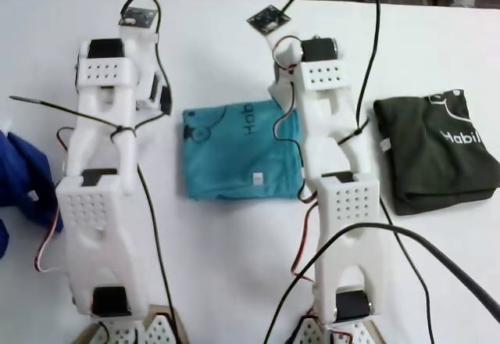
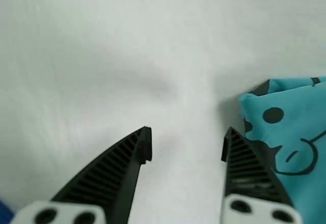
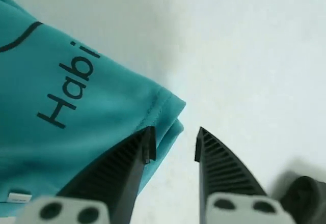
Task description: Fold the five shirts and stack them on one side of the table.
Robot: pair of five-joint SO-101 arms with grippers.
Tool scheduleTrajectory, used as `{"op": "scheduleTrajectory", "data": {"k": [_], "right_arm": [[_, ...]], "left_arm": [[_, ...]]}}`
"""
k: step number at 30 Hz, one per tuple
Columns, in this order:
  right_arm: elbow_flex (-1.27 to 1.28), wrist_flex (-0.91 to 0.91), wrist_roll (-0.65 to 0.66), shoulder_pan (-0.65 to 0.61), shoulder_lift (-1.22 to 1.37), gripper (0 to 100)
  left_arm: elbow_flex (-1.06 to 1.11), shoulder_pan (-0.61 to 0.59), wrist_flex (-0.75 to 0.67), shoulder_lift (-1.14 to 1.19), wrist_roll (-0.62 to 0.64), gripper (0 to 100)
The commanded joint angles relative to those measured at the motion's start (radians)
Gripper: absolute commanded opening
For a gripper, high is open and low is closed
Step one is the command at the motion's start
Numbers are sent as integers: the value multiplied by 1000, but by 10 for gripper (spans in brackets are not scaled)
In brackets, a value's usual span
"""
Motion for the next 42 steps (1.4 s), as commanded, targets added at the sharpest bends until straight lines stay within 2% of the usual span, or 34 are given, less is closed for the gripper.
{"op": "scheduleTrajectory", "data": {"k": [1, 5, 12, 15, 22, 28, 33, 42], "right_arm": [[-55, 74, -74, -18, -97, 30], [18, 87, -143, -13, -148, 19], [382, 79, -147, -58, -344, 22], [537, 44, -147, -82, -475, 22], [1057, -205, -149, -97, -763, 22], [1416, -446, -147, -94, -888, 22], [1498, -535, -141, -94, -889, 22], [1501, -542, -101, -73, -888, 22]], "left_arm": [[-44, 14, -12, -11, 6, 247], [-44, 66, -5, -12, 6, 247], [-44, 158, -15, -11, 6, 247], [-42, 176, -66, -2, 6, 247], [-33, 180, -141, 3, 8, 246], [-38, 180, -146, 63, 8, 246], [-42, 173, -149, 146, 8, 246], [-73, 180, -172, 164, 6, 246]]}}
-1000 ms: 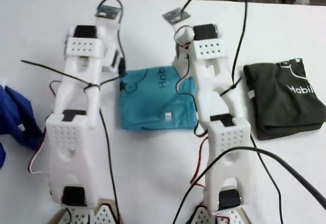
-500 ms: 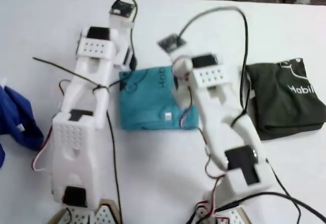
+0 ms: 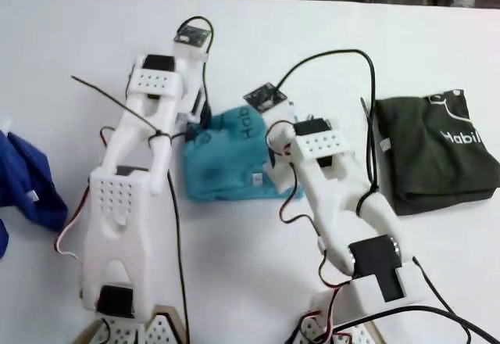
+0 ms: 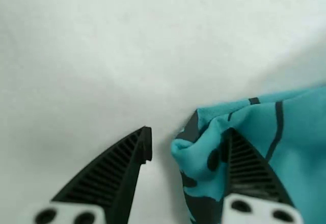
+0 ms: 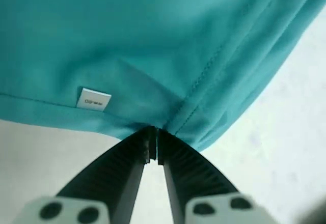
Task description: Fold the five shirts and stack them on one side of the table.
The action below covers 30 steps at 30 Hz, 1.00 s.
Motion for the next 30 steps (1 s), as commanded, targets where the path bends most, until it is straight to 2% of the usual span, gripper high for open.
{"op": "scheduleTrajectory", "data": {"k": [1, 8, 15, 18, 23, 25, 30], "right_arm": [[3, -19, 37, 35, -59, 22], [40, -44, 40, 117, -59, 22], [-46, 15, 40, 119, -131, 24], [-172, 35, 40, 122, -168, 36], [-368, 39, 40, 116, -79, 219], [-454, 50, 41, 117, 5, 262], [-692, 117, 41, 111, 194, 241]], "left_arm": [[-84, 11, 5, -11, 8, 246], [-372, 11, 195, -11, 8, 247], [-618, -5, 407, -2, 5, 247], [-627, -25, 440, -9, 6, 246], [-602, -75, 440, -2, 8, 246], [-572, -81, 440, -11, 8, 246], [-510, -81, 440, -11, 8, 246]]}}
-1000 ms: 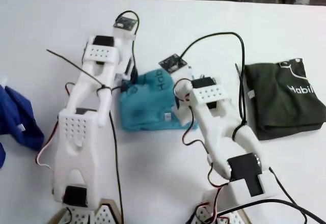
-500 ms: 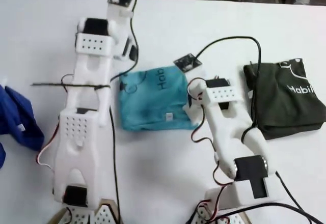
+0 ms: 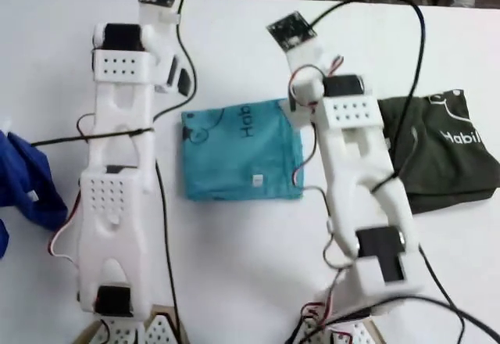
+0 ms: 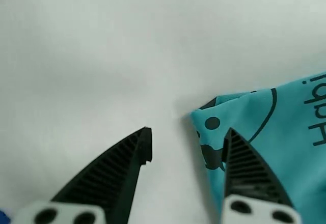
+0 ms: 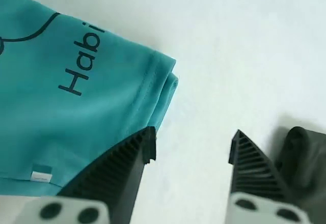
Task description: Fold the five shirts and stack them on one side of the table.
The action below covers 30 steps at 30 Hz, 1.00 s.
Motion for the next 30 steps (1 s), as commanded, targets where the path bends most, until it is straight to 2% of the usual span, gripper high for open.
{"op": "scheduleTrajectory", "data": {"k": [1, 5, 11, 15, 20, 24, 30], "right_arm": [[-210, 24, 8, -2, 104, 238], [-374, 65, 15, -48, 292, 234], [-549, 199, 106, -93, 555, 235], [-717, 278, 130, -90, 607, 236], [-934, 389, 256, -113, 616, 237], [-954, 390, 308, -186, 651, 243], [-956, 305, 322, -268, 806, 337]], "left_arm": [[27, -9, 18, -17, 6, 246], [48, -17, 18, -17, 14, 246], [48, -18, 18, -17, 40, 246], [48, -43, 17, -15, 37, 246], [48, -95, 17, -15, 37, 246], [48, -144, 17, -15, 37, 246], [50, -227, 18, -15, 37, 246]]}}
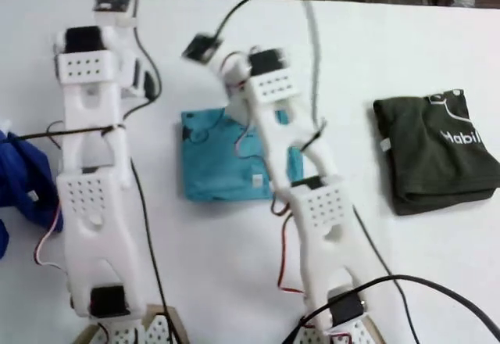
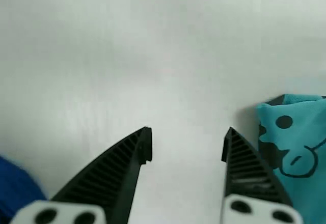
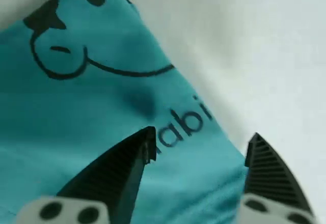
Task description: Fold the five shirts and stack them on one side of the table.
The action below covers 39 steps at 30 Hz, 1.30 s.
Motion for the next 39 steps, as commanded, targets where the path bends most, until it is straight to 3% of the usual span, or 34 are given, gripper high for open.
{"op": "scheduleTrajectory", "data": {"k": [1, 7, 14, 16, 19, 20, 22, 29, 36, 39], "right_arm": [[-44, -54, 6, -24, 50, 342], [-44, -56, 57, -18, 143, 342], [-37, 134, 155, -25, 160, 333], [-35, 151, 158, -1, 160, 257], [-35, 153, 155, 48, 160, 34], [-34, 157, 152, 64, 160, 6], [-21, 170, 92, 96, 153, 42], [2, 174, -215, 209, 151, 21], [244, 165, -269, 254, 18, 21], [422, 71, -273, 277, -113, 21]], "left_arm": [[-4, -54, 18, -15, 2, 246], [-4, -100, 18, -8, 2, 246], [-4, -97, 18, -9, 2, 246], [-4, -97, 18, -11, 2, 246], [-4, -98, 18, -15, 2, 246], [-4, -100, 18, -15, 2, 246], [-4, -101, 18, -15, 2, 246], [-4, -98, 18, -15, 2, 246], [-4, -100, 18, -15, 2, 246], [-4, -100, 18, -15, 2, 246]]}}
